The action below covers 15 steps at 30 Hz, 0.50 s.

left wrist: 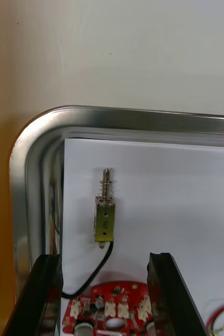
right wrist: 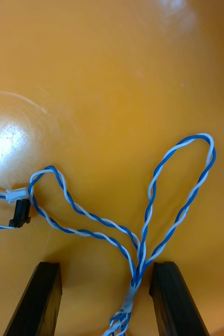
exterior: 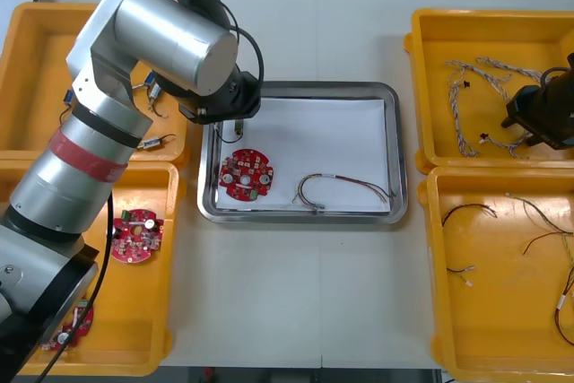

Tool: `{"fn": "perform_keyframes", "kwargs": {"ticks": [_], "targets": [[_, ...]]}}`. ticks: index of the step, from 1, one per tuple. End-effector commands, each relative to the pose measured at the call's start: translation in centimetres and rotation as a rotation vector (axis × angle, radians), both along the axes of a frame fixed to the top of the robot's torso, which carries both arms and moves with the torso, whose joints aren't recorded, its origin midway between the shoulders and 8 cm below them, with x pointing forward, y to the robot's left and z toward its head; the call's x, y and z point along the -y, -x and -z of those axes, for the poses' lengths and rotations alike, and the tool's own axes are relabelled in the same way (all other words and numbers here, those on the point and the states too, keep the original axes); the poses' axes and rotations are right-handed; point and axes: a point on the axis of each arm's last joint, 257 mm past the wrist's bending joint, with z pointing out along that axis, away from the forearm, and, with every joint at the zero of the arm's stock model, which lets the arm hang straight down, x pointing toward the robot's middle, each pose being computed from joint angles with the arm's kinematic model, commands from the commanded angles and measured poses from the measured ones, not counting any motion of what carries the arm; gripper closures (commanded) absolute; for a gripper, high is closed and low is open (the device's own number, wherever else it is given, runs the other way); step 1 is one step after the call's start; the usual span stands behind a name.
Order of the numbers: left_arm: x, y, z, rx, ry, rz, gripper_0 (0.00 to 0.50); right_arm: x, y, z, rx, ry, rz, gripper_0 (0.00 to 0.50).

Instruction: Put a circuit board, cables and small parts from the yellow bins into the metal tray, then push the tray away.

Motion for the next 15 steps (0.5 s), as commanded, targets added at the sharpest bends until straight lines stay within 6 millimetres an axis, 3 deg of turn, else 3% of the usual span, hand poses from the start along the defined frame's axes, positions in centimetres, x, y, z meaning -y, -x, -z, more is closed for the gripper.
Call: {"fn": "perform_keyframes", "kwargs": {"ticks": [1, 2, 3, 4, 5, 6, 10, 15], "targets": [[1.0, 0.4, -6.7, 0.082, 0.03, 0.093, 0.0, 0.9, 0.7, 1.6, 0.001, -0.01, 0.041, 0.0], [0.6, 0.9, -7.3, 0.077, 0.032, 0.095, 0.0, 0.9, 0.8, 1.7, 0.0, -0.009, 0.041, 0.049], [0.0, 1.3, -8.0, 0.074, 0.032, 0.094, 0.0, 0.9, 0.7, 1.6, 0.002, -0.009, 0.04, 0.157], [-0.3, 1.6, -8.2, 0.07, 0.031, 0.093, 0.0, 1.0, 0.7, 1.7, 0.001, -0.007, 0.041, 0.211], [-0.8, 2.2, -8.6, 0.063, 0.03, 0.093, 0.0, 1.0, 0.8, 1.7, -0.001, -0.006, 0.042, 0.334], [-1.3, 2.7, -9.1, 0.06, 0.026, 0.096, 0.0, 1.0, 0.8, 1.7, -0.002, -0.003, 0.04, 0.4], [-3.0, 4.3, -10.3, 0.045, 0.015, 0.102, 0.0, 1.1, 0.8, 1.7, -0.001, 0.004, 0.034, 0.497], [-4.4, 5.4, -12.9, 0.105, 0.044, 0.145, 0.0, 1.1, 0.8, 1.7, -0.002, 0.011, 0.024, 0.5]]}}
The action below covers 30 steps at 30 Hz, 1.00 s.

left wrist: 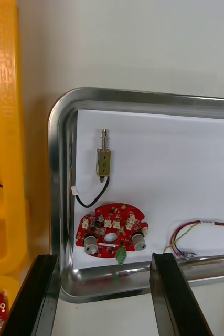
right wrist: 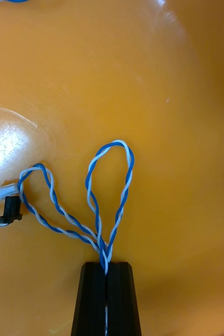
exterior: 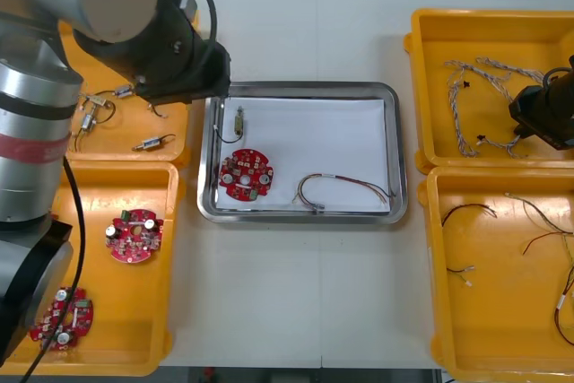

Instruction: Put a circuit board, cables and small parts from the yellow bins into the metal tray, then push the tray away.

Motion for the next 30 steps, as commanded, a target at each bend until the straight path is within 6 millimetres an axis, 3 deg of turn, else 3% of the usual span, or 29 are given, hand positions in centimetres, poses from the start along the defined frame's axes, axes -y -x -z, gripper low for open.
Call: {"fn": "perform_keyframes", "kwargs": {"ticks": [1, 12, 18, 23, 30], "targets": [[-2.4, 0.2, -5.4, 0.144, -0.037, 0.087, 0.0, 0.5, 0.9, 1.6, -0.013, -0.003, 0.015, 0.5], [-7.7, 4.3, -4.2, 0.151, -0.074, 0.151, 0.0, 0.0, 0.1, 0.2, 0.025, -0.012, -0.014, 0.5], [-11.1, 5.8, -3.5, 0.137, -0.105, 0.183, 0.0, -0.2, -0.5, -3.3, 0.065, 0.029, -0.069, 0.5], [-13.9, 6.7, -3.0, 0.136, -0.171, 0.198, 0.0, -0.2, -0.8, -7.3, 0.114, 0.094, -0.13, 0.5], [-15.8, 8.2, -2.1, 0.104, -0.167, 0.214, 0.0, 0.1, 0.1, -11.5, 0.137, 0.169, -0.198, 0.5]]}}
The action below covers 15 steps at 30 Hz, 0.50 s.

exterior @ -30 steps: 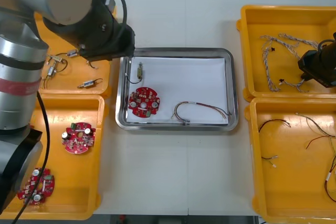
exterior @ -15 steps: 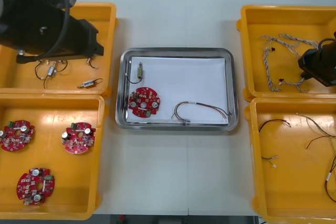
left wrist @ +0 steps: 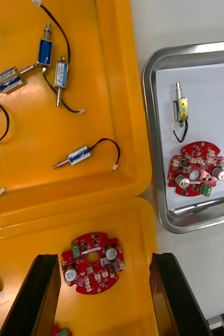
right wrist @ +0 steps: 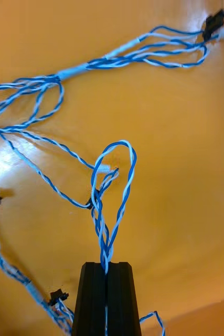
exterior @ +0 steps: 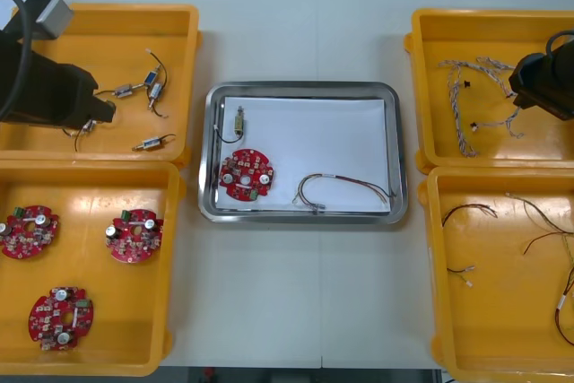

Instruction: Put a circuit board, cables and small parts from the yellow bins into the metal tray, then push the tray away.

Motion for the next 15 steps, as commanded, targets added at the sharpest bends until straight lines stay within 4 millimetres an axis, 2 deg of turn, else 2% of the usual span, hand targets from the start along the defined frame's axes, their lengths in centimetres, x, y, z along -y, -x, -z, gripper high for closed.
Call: {"fn": "perform_keyframes", "kwargs": {"ticks": [1, 9, 15], "targets": [[-2.8, 1.6, -0.4, 0.014, -0.064, 0.04, 0.0, 3.1, 0.7, -4.9, 0.057, 0.117, -0.058, 0.5], [-5.5, 3.8, 1.8, -0.031, -0.132, 0.068, 0.0, 4.7, 1.9, -7.8, 0.061, 0.243, -0.171, 0.5], [-6.1, 5.1, 2.7, -0.043, -0.16, 0.076, 0.0, 5.1, 2.6, -9.1, 0.058, 0.297, -0.264, 0.5]]}}
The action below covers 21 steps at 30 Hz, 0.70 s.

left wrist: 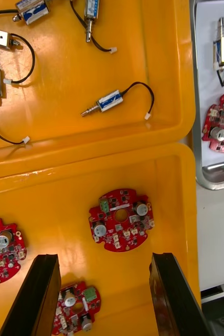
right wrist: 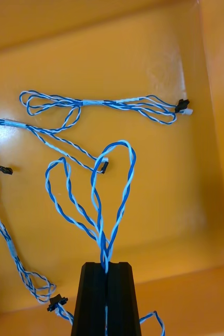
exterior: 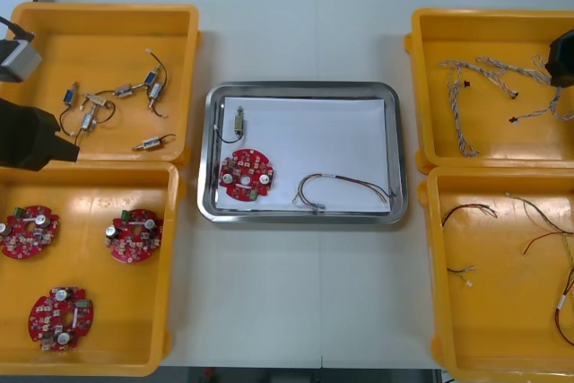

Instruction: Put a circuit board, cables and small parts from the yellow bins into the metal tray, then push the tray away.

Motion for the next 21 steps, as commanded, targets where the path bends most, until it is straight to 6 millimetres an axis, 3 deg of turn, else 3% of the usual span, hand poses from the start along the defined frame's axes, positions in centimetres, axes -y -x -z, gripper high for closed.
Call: {"fn": "perform_keyframes", "kwargs": {"ticks": [1, 14, 21], "targets": [[-1.8, 1.5, -0.5, 0.03, -0.112, 0.069, 0.0, 2.7, 0.8, -3.7, 0.045, 0.075, -0.035, 0.5], [-2.5, 2.9, 1.0, 0.014, -0.147, 0.078, 0.0, 0.0, 3.0, -5.1, -0.01, 0.227, -0.294, 0.5], [-2.6, 2.8, 1.0, 0.033, -0.15, 0.08, 0.0, -3.4, 3.4, -5.4, 0.004, 0.22, -0.477, 0.5]]}}
